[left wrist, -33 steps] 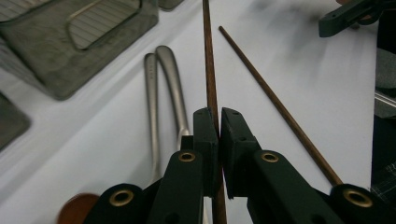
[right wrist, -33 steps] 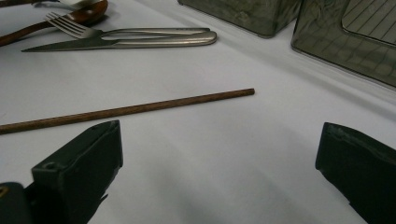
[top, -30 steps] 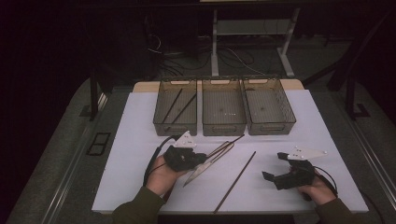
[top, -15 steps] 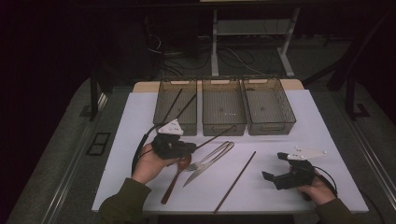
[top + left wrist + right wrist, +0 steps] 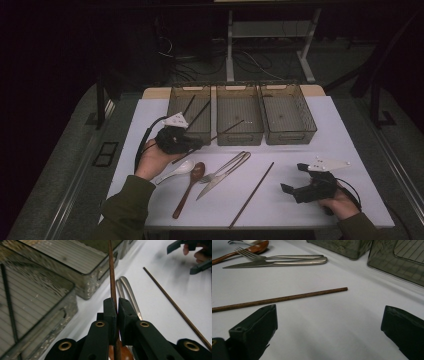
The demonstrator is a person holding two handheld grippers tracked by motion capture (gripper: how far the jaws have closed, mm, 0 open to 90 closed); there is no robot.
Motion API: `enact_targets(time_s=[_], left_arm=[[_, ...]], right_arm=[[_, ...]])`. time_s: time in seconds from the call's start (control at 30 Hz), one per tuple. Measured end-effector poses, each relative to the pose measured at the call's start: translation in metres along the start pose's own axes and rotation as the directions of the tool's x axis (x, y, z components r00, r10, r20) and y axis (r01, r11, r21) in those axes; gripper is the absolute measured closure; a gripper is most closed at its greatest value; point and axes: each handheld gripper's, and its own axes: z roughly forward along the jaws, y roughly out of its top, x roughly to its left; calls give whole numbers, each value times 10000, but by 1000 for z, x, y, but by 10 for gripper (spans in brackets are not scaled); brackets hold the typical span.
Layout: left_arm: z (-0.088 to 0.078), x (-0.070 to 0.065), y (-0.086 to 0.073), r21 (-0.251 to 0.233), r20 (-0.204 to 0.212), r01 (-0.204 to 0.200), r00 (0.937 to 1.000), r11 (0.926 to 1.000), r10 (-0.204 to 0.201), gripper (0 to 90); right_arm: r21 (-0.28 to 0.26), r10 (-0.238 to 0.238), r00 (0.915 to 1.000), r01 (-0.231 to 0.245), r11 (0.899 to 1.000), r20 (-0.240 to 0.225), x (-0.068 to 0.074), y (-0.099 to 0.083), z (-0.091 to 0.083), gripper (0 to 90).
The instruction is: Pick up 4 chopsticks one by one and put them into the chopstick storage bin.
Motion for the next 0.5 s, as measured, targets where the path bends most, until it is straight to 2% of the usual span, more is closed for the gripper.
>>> enact_targets(time_s=[0.1, 0.13, 0.5], left_arm=[[-2, 7, 4, -10, -126, 65, 9999, 10000, -65, 845], [-3, 9, 6, 15, -189, 49, 9998, 10000, -49, 845], [-10, 38, 25, -20, -809, 139, 9966, 9999, -141, 845]], right_arm=[[109, 196, 9998, -195, 9997, -69, 1, 0, -1, 4], [36, 74, 10000, -74, 10000, -20, 0, 0, 0, 4], [28, 82, 10000, -82, 10000, -20, 0, 0, 0, 4]])
